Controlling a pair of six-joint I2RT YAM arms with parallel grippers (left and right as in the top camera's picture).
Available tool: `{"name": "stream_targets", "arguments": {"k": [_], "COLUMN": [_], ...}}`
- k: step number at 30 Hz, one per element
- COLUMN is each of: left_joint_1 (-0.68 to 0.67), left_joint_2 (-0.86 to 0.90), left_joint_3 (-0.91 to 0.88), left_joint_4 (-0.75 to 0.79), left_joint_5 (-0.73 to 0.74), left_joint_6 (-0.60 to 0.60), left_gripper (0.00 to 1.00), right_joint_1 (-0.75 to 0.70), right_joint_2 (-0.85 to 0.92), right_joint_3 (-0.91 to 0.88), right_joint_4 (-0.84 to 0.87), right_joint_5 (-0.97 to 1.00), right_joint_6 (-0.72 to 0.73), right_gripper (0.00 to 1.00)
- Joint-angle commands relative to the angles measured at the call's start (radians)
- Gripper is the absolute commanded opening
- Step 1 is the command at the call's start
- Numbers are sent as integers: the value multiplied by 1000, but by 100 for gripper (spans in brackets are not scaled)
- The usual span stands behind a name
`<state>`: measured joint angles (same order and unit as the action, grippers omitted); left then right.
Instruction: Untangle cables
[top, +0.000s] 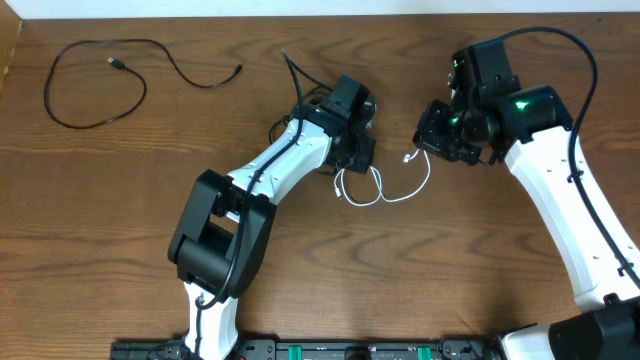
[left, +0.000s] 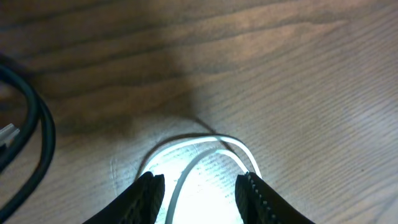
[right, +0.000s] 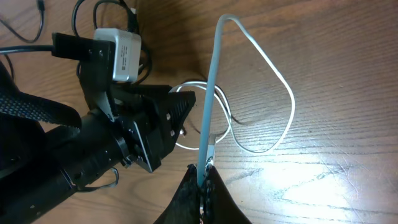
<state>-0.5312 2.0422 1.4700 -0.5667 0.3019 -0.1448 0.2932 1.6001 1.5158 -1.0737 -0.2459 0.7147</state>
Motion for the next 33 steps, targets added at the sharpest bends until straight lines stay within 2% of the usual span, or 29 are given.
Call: {"name": "stream_targets", "arguments": {"k": [1,4,12,15,18,21,23,25,28,29,31,33], "left_joint_1": [2,2,2,2,3,3,3,3,3,3,3,3], "left_joint_2": [-1,-1,-1,-1,-6,-33,-66,-111,-207,-240,-326,-386], "left_joint_3": [2,2,2,2,5,11,17,25,33,33,33,33], "left_joint_4": [-11,-11,-3,8,7,7,8,8,8,8,7,7], "left_joint_5": [12,12,11,12,15,81,111,117,117,117,117,117], "left_joint_6": [10,10,10,10,9,10,10,2,-10,-10,-9,-9], "left_gripper": [42,40,25,8,7,8,8,8,7,8,8,8], "right_joint_1": [-3,-3,-3,-4,-4,-4,-6,-8,-14,-16,-24,-28], "right_joint_2": [0,0,0,0,0,0,0,0,0,0,0,0], "right_joint_3": [0,0,0,0,0,1,0,0,0,0,0,0], "right_joint_4": [-1,-1,-8,-8,-9,-19,-27,-35,-53,-59,-71,-73], "right_joint_5": [8,8,8,9,25,95,149,203,268,286,307,306], "right_joint_6": [-17,-17,-17,-17,-17,-17,-17,-17,-17,-17,-17,-17], "right_gripper": [1,1,2,2,1,2,9,30,47,60,81,84]}}
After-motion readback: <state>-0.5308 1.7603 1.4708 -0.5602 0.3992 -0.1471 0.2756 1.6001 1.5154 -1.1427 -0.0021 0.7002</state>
